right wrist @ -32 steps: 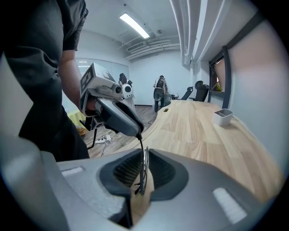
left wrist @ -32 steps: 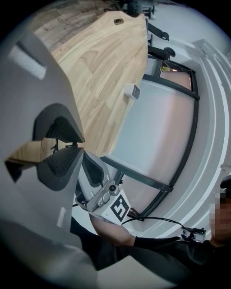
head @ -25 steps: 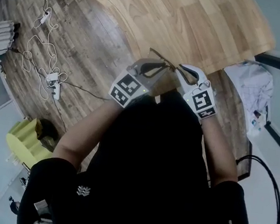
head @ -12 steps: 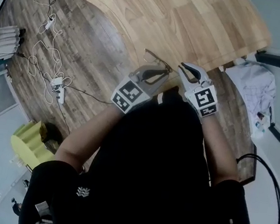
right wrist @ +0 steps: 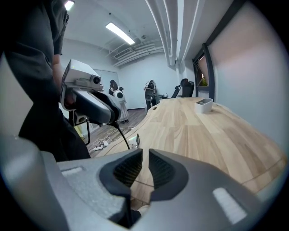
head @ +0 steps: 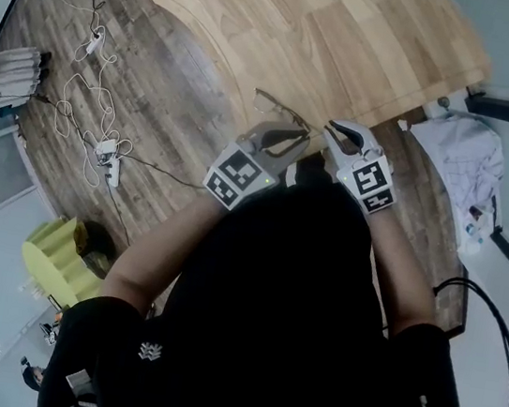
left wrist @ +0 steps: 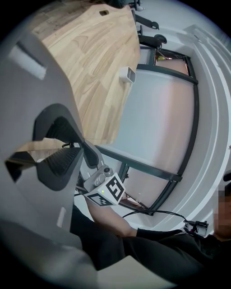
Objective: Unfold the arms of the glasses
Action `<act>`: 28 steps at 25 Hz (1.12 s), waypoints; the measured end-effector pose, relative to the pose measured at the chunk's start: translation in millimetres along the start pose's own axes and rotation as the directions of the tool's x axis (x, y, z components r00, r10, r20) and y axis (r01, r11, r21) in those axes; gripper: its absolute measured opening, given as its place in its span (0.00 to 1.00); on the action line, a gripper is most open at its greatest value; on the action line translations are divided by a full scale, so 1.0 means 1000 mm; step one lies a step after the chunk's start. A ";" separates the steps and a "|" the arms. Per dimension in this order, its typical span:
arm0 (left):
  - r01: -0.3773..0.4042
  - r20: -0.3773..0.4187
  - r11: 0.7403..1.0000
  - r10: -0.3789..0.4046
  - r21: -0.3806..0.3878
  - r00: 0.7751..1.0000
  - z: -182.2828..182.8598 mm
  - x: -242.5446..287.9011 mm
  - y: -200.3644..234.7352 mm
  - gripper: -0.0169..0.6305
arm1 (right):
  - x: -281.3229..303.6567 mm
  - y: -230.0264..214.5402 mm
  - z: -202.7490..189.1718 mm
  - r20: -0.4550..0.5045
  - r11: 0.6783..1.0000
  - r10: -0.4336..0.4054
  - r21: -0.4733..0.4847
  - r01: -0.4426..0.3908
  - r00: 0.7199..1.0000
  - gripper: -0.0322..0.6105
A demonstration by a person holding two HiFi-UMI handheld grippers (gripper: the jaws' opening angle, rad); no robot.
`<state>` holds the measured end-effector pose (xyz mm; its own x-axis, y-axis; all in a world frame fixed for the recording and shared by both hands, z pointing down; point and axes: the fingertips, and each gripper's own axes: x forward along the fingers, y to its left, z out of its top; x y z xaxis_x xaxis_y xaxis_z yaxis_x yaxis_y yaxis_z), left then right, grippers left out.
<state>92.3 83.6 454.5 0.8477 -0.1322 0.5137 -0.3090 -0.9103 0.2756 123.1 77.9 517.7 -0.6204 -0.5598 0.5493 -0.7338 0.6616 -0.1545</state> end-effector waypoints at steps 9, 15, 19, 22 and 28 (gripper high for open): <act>0.004 0.074 1.000 -0.005 0.005 0.997 0.009 -0.005 -0.012 0.10 | 0.011 0.026 0.002 0.015 0.984 0.141 -0.116 -0.138 0.990 0.15; -0.085 0.198 0.996 0.080 0.016 0.977 0.029 -0.028 -0.004 0.11 | 0.023 0.034 -0.007 -0.049 0.967 0.180 -0.172 -0.186 0.982 0.18; -0.227 0.239 0.974 0.224 -0.016 0.945 0.035 -0.051 0.030 0.11 | 0.027 0.030 -0.011 -0.064 0.966 0.177 -0.182 -0.186 0.982 0.18; -0.293 0.240 0.955 0.296 -0.047 0.925 0.031 -0.065 0.051 0.10 | 0.029 0.018 -0.009 -0.059 0.974 0.146 -0.164 -0.154 0.987 0.18; -0.325 0.230 0.942 0.335 -0.083 0.914 0.021 -0.079 0.072 0.10 | 0.034 -0.020 -0.002 -0.046 0.997 0.067 -0.046 -0.069 0.997 0.18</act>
<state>12.3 20.1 416.9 0.7703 -0.5161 0.3747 -0.6020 -0.7823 0.1600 117.7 46.5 541.4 -0.6545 -0.4910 0.5750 -0.6760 0.7206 -0.1541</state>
